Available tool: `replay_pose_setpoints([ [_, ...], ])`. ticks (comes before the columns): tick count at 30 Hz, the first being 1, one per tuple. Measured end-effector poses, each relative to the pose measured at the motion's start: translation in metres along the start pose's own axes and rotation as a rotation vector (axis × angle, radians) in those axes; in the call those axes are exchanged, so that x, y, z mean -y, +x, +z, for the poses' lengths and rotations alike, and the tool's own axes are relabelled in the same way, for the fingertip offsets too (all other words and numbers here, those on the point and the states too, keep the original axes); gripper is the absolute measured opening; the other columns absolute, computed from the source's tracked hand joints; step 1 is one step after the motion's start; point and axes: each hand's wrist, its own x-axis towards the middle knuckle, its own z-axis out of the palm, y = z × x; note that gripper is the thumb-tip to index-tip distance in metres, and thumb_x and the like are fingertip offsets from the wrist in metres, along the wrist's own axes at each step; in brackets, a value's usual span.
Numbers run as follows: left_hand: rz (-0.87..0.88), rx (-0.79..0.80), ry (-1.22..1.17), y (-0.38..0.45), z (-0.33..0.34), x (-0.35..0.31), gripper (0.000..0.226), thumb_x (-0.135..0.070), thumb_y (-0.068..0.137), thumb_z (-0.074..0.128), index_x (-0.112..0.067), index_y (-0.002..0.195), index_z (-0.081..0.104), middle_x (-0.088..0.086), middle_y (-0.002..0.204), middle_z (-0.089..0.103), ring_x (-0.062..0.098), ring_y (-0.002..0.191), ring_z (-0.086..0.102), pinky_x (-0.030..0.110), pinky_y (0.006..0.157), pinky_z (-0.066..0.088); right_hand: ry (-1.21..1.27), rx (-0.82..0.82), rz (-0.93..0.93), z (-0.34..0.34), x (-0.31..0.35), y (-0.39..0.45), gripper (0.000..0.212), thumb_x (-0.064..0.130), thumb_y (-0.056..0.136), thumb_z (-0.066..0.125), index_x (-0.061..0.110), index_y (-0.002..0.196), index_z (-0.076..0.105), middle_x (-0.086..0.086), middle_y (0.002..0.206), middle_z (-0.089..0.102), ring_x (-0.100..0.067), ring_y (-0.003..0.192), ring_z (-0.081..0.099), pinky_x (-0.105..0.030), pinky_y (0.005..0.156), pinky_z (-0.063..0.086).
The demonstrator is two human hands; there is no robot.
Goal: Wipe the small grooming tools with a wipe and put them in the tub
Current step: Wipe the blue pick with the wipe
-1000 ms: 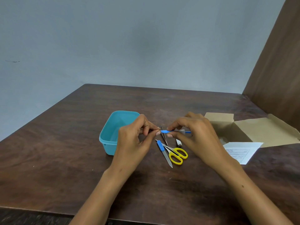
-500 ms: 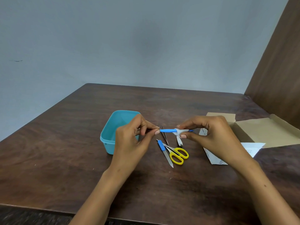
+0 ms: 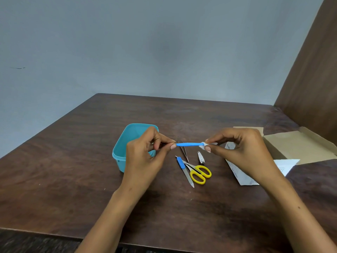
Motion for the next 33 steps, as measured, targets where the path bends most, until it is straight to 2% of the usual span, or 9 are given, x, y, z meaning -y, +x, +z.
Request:
replay_pose_setpoints([
  [4, -0.026, 0.011, -0.017, 0.000, 0.003, -0.001, 0.043, -0.002, 0.076, 0.074, -0.013, 0.061, 0.035, -0.003, 0.072, 0.071, 0.003, 0.083, 0.070, 0.039, 0.073, 0.057, 0.017, 0.010, -0.012, 0.005, 0.003, 0.001, 0.013, 0.014, 0.070, 0.081, 0.024, 0.076, 0.075, 0.011, 0.077, 0.074, 0.000, 0.077, 0.067, -0.011, 0.070, 0.047],
  [6, -0.033, 0.018, -0.020, -0.001, 0.004, -0.002, 0.041, -0.002, 0.076, 0.074, -0.009, 0.061, 0.036, -0.005, 0.078, 0.071, 0.003, 0.083, 0.070, 0.039, 0.073, 0.057, 0.046, 0.016, -0.003, 0.009, 0.004, 0.002, 0.013, 0.015, 0.070, 0.081, 0.025, 0.076, 0.075, 0.011, 0.077, 0.074, -0.002, 0.078, 0.068, -0.013, 0.073, 0.049],
  [9, -0.053, -0.007, -0.028, -0.001, 0.002, -0.001, 0.039, -0.004, 0.076, 0.074, -0.008, 0.062, 0.038, -0.004, 0.078, 0.070, 0.003, 0.083, 0.070, 0.038, 0.073, 0.058, 0.214, -0.018, 0.083, 0.010, 0.003, 0.002, 0.013, 0.012, 0.068, 0.081, 0.021, 0.077, 0.076, 0.007, 0.077, 0.075, -0.009, 0.077, 0.070, -0.018, 0.072, 0.053],
  [11, -0.067, -0.037, -0.026, 0.000, 0.000, -0.001, 0.039, -0.005, 0.077, 0.073, -0.014, 0.062, 0.038, -0.003, 0.072, 0.070, 0.006, 0.085, 0.071, 0.040, 0.074, 0.058, 0.350, -0.059, 0.135, 0.008, 0.003, 0.000, 0.013, 0.007, 0.068, 0.080, 0.017, 0.076, 0.075, 0.001, 0.079, 0.075, -0.015, 0.078, 0.071, -0.023, 0.072, 0.055],
  [14, -0.098, -0.077, -0.056, 0.001, 0.000, -0.002, 0.043, -0.006, 0.077, 0.073, -0.024, 0.063, 0.036, 0.002, 0.075, 0.072, 0.012, 0.085, 0.072, 0.041, 0.074, 0.058, 0.532, -0.146, 0.213, 0.010, 0.005, -0.001, 0.016, 0.002, 0.067, 0.078, 0.015, 0.076, 0.074, -0.003, 0.080, 0.076, -0.018, 0.079, 0.072, -0.025, 0.073, 0.058],
  [18, -0.182, -0.131, -0.114, -0.003, 0.008, -0.003, 0.038, -0.002, 0.076, 0.073, -0.016, 0.064, 0.040, -0.001, 0.073, 0.072, 0.012, 0.082, 0.071, 0.032, 0.074, 0.057, 0.817, -0.227, 0.304, 0.018, 0.011, -0.001, 0.017, 0.003, 0.069, 0.072, 0.007, 0.086, 0.071, -0.007, 0.085, 0.076, -0.018, 0.080, 0.072, -0.023, 0.066, 0.057],
  [22, -0.237, -0.130, -0.164, -0.006, 0.018, -0.010, 0.036, 0.001, 0.075, 0.074, -0.011, 0.065, 0.041, 0.001, 0.071, 0.071, 0.007, 0.078, 0.071, 0.018, 0.068, 0.054, 0.969, -0.295, 0.385, 0.024, 0.015, -0.001, 0.020, 0.007, 0.068, 0.070, 0.004, 0.088, 0.069, -0.007, 0.083, 0.075, -0.016, 0.077, 0.072, -0.021, 0.065, 0.056],
  [27, -0.303, -0.213, -0.266, -0.006, 0.024, -0.019, 0.039, 0.005, 0.074, 0.073, -0.012, 0.063, 0.039, 0.006, 0.069, 0.069, 0.008, 0.075, 0.071, 0.014, 0.065, 0.051, 0.928, -0.481, 0.392, 0.025, 0.013, 0.000, 0.012, 0.002, 0.077, 0.069, 0.001, 0.089, 0.068, -0.006, 0.075, 0.075, -0.017, 0.073, 0.072, -0.019, 0.064, 0.055],
  [33, -0.440, -0.203, -0.360, -0.016, 0.041, -0.024, 0.039, 0.003, 0.075, 0.073, -0.012, 0.063, 0.039, 0.010, 0.067, 0.070, 0.017, 0.071, 0.072, 0.026, 0.065, 0.054, 0.790, -0.444, 0.358, 0.035, 0.014, 0.000, 0.006, 0.004, 0.077, 0.072, 0.009, 0.080, 0.071, -0.002, 0.075, 0.075, -0.011, 0.069, 0.070, -0.018, 0.060, 0.054],
])
